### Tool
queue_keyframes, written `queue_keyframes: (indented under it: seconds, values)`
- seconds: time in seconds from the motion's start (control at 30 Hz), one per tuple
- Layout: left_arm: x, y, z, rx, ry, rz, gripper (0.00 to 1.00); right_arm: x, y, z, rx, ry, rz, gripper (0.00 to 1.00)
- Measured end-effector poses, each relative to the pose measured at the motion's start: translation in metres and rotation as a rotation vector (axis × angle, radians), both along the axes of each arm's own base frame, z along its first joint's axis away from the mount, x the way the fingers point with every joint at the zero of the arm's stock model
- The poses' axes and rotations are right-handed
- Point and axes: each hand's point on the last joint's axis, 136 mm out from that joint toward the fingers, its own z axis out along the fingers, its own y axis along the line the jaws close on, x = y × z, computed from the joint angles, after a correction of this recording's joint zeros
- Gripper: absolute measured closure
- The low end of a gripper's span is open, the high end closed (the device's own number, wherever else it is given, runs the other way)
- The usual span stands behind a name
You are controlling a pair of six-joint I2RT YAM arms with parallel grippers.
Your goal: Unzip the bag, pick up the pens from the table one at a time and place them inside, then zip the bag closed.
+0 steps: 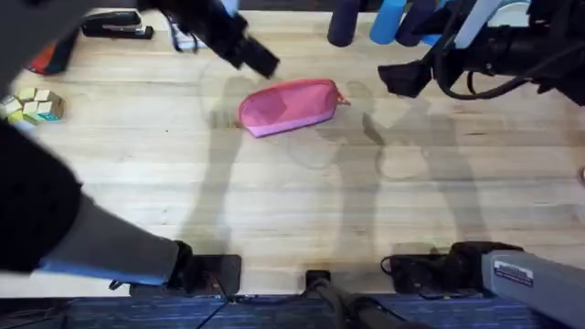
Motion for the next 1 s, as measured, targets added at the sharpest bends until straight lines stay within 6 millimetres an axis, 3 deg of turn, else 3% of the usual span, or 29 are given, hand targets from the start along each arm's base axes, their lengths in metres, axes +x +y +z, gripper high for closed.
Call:
queue_keyframes:
  seconds: [0.03, 0.17, 0.53, 0.67, 1.0]
  values:
    - [-0.001, 0.01, 0.036, 0.008, -0.043, 0.076, 0.008, -0.002, 0.0, 0.007, 0.0, -0.02, 0.0, 0.005]
    - [-0.014, 0.021, 0.071, 0.028, -0.036, 0.19, 0.008, -0.009, 0.0, 0.015, 0.022, -0.015, -0.018, 0.005]
    - [-0.041, 0.043, 0.12, 0.064, -0.119, 0.329, 0.008, -0.009, -0.004, 0.017, 0.196, 0.119, -0.185, 0.005]
    - [-0.046, 0.047, 0.131, 0.069, -0.151, 0.345, 0.007, -0.005, -0.014, 0.014, 0.259, 0.18, -0.311, 0.005]
    - [-0.049, 0.048, 0.128, 0.079, -0.133, 0.35, 0.007, -0.005, -0.021, 0.009, 0.325, 0.249, -0.419, 0.006]
